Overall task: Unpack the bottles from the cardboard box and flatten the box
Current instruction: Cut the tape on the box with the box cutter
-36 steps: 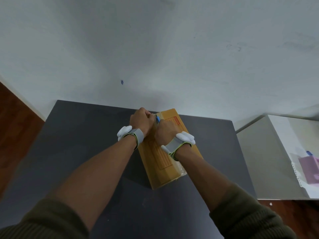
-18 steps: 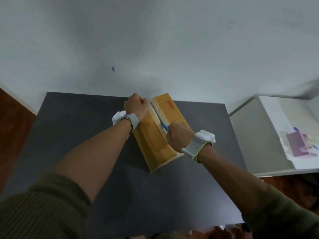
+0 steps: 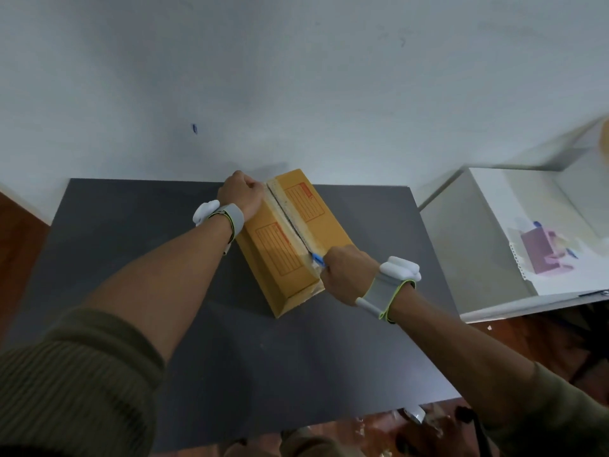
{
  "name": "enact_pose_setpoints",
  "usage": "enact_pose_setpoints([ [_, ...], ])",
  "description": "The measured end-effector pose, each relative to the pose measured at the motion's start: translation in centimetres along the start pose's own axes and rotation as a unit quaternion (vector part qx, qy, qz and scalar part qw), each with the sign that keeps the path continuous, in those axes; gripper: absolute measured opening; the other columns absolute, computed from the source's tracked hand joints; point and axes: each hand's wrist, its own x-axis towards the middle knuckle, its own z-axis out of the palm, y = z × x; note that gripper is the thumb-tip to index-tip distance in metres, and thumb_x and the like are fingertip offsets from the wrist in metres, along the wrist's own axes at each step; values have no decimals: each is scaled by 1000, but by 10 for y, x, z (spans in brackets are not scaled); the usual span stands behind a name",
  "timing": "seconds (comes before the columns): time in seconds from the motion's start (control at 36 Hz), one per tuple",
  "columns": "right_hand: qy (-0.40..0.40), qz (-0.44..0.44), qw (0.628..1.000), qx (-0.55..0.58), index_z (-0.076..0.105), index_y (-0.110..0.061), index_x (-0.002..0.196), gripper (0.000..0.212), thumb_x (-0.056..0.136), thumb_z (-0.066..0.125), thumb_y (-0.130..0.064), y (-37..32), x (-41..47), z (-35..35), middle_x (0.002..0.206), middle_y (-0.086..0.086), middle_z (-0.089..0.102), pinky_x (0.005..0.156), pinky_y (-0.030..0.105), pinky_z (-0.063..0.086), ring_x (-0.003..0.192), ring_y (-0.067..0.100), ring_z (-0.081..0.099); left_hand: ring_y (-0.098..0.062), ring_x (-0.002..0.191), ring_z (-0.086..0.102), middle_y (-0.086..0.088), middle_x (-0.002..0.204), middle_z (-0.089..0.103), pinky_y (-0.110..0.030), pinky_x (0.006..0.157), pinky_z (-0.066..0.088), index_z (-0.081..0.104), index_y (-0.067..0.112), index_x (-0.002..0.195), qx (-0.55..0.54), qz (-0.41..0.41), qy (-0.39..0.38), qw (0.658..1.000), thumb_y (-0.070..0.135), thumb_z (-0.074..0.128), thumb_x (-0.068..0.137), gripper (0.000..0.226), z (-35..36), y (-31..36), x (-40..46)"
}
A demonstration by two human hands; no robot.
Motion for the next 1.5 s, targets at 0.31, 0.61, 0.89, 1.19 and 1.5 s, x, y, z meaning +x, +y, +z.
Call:
enact_pose_setpoints([
  [0.31,12,-3,1000,-25,55,-9,76,11,86,52,-11,17,-28,13,57,1,31,45,19,15,44,14,27,-30,109,60,-5,118,63,-40,91,50,60,17,115,-3,-9,-12,1000,39,52,96,30,-2,1,-3],
  [0.61,-13,13,996,-88,50,-14,72,20,91,54,-18,25,-37,20,68,-1,48,46,20,17,58,19,52,-30,107,59,-3,116,62,-39,87,49,57,19,114,9,-6,-23,1000,44,51,97,31,-3,1,-3],
  [0.89,70,36,990,114,36,-15,98,23,95,41,-37,54,-14,-5,71,4,56,61,35,46,62,30,58,-27,69,54,-6,86,59,-36,66,43,43,22,107,149,32,-33,988,45,33,105,25,-13,2,-20],
  [1.19,103,157,875,445,42,-17,106,36,86,69,-27,55,31,48,84,2,57,54,30,40,69,25,58,-31,71,65,-11,97,66,-37,64,53,4,57,152,167,-5,-76,983,35,23,106,54,-32,-17,-64],
  [1.5,70,91,852,511,49,-25,121,30,95,58,-34,82,67,40,95,0,62,62,30,44,74,18,58,-41,110,56,-20,134,45,-49,93,50,22,31,148,190,-38,-82,978,35,37,100,50,-42,-19,-96],
])
